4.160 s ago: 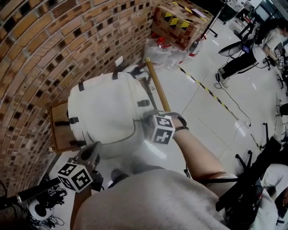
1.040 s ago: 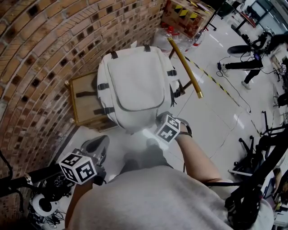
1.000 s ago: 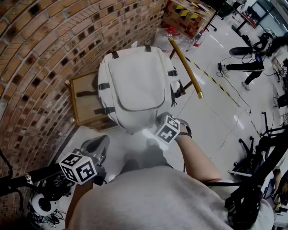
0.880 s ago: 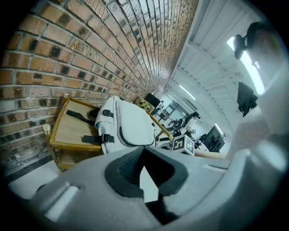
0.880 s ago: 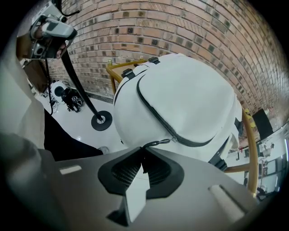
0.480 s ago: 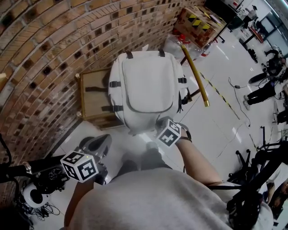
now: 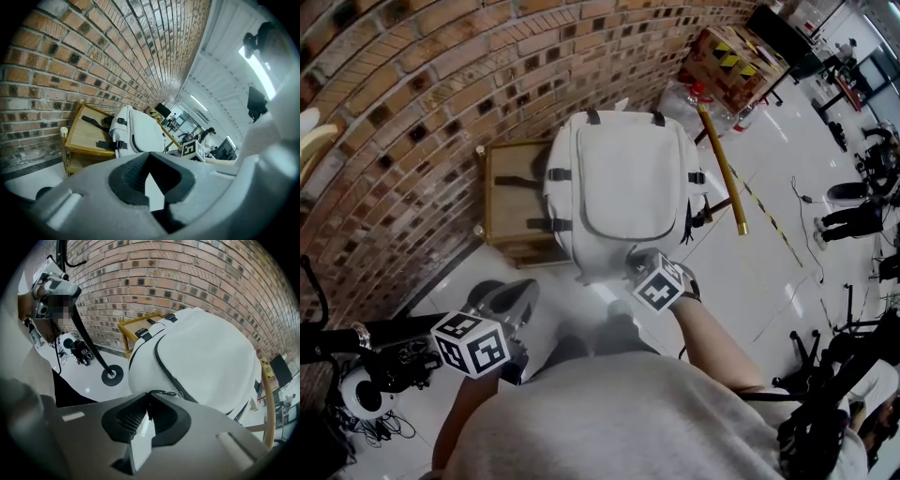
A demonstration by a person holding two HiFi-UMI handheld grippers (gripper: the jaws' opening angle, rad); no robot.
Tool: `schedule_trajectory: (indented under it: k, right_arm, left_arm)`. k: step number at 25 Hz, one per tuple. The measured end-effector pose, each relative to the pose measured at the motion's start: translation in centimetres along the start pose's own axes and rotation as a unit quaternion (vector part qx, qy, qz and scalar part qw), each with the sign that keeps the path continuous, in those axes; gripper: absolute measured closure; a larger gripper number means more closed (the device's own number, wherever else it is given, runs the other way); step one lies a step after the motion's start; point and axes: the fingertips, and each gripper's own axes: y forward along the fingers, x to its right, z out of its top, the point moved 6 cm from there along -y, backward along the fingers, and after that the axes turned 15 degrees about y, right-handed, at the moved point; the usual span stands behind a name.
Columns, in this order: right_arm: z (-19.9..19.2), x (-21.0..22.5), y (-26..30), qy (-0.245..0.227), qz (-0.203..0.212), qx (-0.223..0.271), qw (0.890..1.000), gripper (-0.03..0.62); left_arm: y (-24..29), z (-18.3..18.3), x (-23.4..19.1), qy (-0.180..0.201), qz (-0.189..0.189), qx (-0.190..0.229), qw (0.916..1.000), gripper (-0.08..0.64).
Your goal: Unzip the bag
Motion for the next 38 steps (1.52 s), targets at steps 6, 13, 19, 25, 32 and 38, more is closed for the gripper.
schedule_trajectory:
  k: [6,13,19,25,32,38]
  right_arm:
    - [1.3,-1.1,0.2,0.002,0.020,0.012,1.000,0.568]
    - [2.0,-1.4,0.7,0.000,0.031,0.021,0.999,0.568]
    - [2.9,-2.4,0.8,-0.003,0.040,0.029,0.999,0.568]
    - [3.5,-2.7,0.9,0.013,0.047,0.042,0.998,0.568]
    - [4.7,-3.6,0.8,0.010,0.058,0.053,0.997,0.568]
    - [6.0,-4.0,1.0,0.003,0.058,0.056,0.997,0.568]
  left_arm:
    - [-0.4,-0.1,-0.4,-0.008,0.009,0.005,0.9999,0.558]
    - [-0.7,-0.4,-0.9,-0.013,0.014,0.007,0.9998,0.558]
    - [-1.1,-0.7,-0.9,-0.017,0.018,0.006,0.9997,0.558]
    - [-1.7,-0.8,-1.1,-0.021,0.024,0.008,0.9994,0.558]
    - [-2.1,-0.9,-1.0,-0.020,0.027,0.012,0.9994,0.558]
    - [-2.6,-1.0,-1.3,-0.024,0.032,0.015,0.9991,0.558]
